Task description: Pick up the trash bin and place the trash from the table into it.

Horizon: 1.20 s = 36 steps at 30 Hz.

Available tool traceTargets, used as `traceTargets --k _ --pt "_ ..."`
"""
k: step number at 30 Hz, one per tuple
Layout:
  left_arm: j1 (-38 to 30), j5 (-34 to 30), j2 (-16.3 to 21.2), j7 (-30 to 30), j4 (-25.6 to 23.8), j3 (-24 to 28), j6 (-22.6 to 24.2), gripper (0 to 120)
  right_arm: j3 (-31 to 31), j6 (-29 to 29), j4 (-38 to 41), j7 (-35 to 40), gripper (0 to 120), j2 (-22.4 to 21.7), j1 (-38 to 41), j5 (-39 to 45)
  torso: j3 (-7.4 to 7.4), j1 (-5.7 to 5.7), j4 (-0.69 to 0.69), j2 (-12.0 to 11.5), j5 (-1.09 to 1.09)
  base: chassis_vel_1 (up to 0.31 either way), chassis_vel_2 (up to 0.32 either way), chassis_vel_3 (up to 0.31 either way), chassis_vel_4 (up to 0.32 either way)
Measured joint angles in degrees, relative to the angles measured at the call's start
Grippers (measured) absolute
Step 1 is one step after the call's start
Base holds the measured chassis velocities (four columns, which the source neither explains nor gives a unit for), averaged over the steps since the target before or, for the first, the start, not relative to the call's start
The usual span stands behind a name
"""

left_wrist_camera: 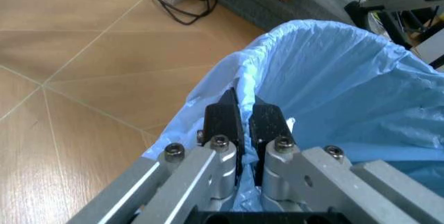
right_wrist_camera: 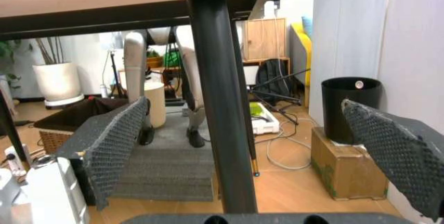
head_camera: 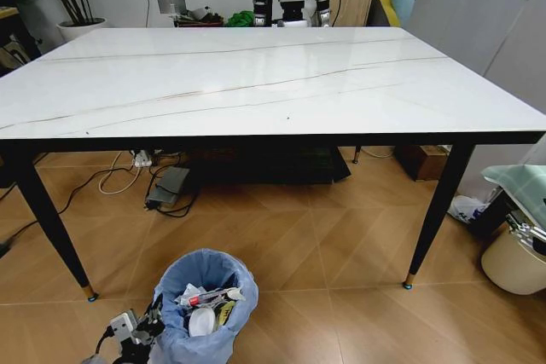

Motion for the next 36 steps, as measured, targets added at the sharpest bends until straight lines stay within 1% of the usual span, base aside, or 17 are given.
traceTargets --k 3,7,15,20,26,31,36 --pt "0.1 0.1 0.1 0.0 -0.4 -0.1 0.0 0 0.0 0.0 0.0 0.0 100 0.0 0.0 0.0 -0.66 -0.36 0.00 -1.0 0.00 0.000 0.000 0.000 0.000" --pt "0.2 0.2 0.1 0.0 -0.5 -0.1 0.0 0 0.0 0.0 0.0 0.0 100 0.0 0.0 0.0 -1.14 -0.48 0.00 -1.6 0.00 0.000 0.000 0.000 0.000" --pt "0.4 0.3 0.1 0.0 -1.1 -0.1 0.2 0 0.0 0.0 0.0 0.0 100 0.0 0.0 0.0 -2.75 -0.95 0.00 -3.7 0.00 0.000 0.000 0.000 0.000" --pt "0.5 0.3 0.2 0.0 -1.4 -0.1 0.2 0 0.0 0.0 0.0 0.0 100 0.0 0.0 0.0 -3.34 -1.13 0.00 -4.5 0.00 0.000 0.000 0.000 0.000" --pt "0.5 0.2 0.2 0.0 -1.4 -0.3 0.2 0 0.0 0.0 0.0 0.0 100 0.0 0.0 0.0 -4.44 -1.61 0.00 -6.1 0.00 0.000 0.000 0.000 0.000" --pt "0.5 0.2 0.2 0.0 -1.4 -0.1 0.2 0 0.0 0.0 0.0 0.0 100 0.0 0.0 0.0 -5.43 -1.74 0.00 -7.2 0.00 0.000 0.000 0.000 0.000" --pt "0.5 0.1 0.2 0.0 -1.4 -0.1 0.3 0 0.0 0.0 0.0 0.0 100 0.0 0.0 0.0 -6.04 -1.83 0.00 -7.9 0.00 0.000 0.000 0.000 0.000"
